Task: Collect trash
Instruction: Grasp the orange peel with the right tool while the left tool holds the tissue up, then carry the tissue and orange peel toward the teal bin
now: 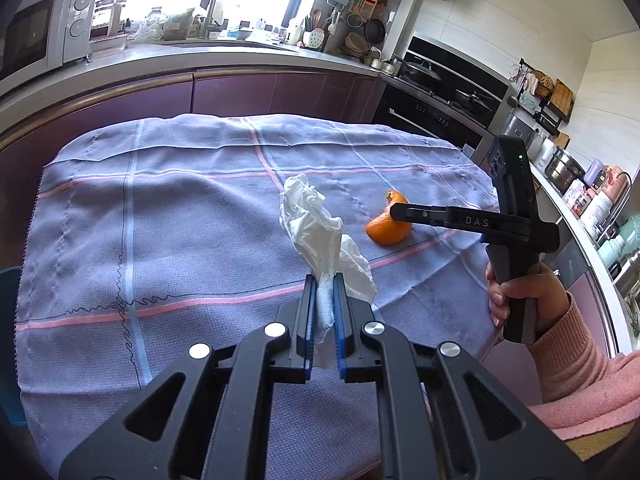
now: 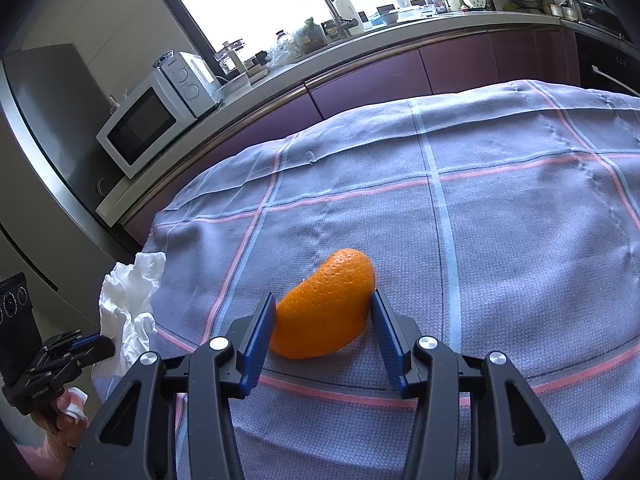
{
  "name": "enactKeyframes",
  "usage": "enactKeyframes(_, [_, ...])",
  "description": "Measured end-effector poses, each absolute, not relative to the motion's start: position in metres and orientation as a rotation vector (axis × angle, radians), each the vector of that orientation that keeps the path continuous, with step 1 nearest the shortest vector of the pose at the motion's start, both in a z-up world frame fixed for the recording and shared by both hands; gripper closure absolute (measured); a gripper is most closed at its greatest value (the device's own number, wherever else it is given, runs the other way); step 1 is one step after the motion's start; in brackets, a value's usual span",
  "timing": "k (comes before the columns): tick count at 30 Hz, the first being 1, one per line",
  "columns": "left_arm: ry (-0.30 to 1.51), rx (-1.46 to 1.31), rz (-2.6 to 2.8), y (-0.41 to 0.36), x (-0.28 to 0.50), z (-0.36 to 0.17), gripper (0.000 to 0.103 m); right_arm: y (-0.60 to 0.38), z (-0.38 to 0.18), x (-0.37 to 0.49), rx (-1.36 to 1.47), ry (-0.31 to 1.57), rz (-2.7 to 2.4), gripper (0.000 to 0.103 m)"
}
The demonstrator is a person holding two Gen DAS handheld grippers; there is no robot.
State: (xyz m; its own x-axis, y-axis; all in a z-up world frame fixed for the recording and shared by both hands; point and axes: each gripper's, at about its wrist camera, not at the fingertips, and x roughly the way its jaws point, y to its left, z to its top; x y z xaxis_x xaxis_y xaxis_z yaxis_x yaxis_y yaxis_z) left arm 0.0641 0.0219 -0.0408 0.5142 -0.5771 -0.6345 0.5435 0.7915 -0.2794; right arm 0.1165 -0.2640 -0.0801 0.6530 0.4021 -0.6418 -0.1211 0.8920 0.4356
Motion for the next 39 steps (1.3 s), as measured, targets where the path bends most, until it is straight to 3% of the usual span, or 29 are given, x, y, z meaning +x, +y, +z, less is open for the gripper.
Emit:
enactKeyframes(17, [0.764, -0.055, -0.644, 0.032, 0.063, -0.041, 0.094, -0.251, -0.065, 0.107, 0.376, 0.765, 0.362, 0.078])
enactKeyframes(39, [0.682, -0.085, -0.528, 0.088, 0.048, -0.015, 0.094, -0.178, -0.024, 0.093, 0.309, 0.688, 0.590, 0.079])
